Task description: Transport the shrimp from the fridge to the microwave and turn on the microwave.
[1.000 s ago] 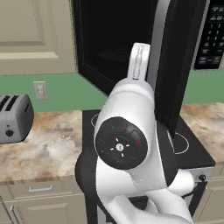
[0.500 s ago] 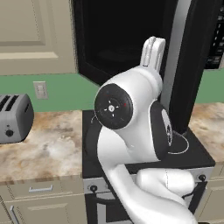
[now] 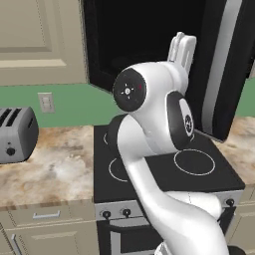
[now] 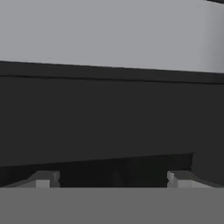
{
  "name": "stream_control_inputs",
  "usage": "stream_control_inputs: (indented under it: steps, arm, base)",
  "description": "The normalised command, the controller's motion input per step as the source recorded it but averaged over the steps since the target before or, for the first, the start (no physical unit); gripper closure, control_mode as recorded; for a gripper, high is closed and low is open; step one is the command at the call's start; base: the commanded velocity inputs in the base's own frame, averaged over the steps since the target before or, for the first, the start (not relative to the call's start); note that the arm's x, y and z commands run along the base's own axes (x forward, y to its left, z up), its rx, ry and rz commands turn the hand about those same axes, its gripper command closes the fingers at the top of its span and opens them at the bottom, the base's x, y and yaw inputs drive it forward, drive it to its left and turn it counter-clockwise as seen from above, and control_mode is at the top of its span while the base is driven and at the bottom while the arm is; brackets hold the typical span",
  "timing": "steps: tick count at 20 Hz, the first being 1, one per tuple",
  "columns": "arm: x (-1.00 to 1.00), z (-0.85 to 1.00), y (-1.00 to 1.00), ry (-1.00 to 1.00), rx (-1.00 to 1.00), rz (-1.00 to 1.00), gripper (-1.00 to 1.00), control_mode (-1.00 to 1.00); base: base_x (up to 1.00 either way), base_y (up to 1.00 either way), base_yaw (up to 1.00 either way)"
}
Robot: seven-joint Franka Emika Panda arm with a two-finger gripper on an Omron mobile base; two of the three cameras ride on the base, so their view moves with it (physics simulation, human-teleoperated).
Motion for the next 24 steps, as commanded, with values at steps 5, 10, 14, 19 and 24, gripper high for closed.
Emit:
stream_control_inputs:
  steps: [5,10,14,19,24]
  arm:
    - [0.48,0.0,-0.41,0.0,0.03,0.0,-1.0,-1.0]
    - [0.43,-0.02,-0.44,0.0,0.06,0.02,-1.0,-1.0]
    - [0.44,0.0,-0.41,0.0,0.05,0.07,-1.0,-1.0]
    - [0.52,0.0,-0.31,0.0,0.05,0.11,-1.0,-1.0]
    - [0.55,-0.03,-0.25,0.0,0.04,0.18,-1.0,-1.0]
  base:
    - [0.0,0.0,0.0]
    - [0.0,0.0,0.0]
    - [0.0,0.0,0.0]
    - [0.0,0.0,0.0]
    - [0.0,0.0,0.0]
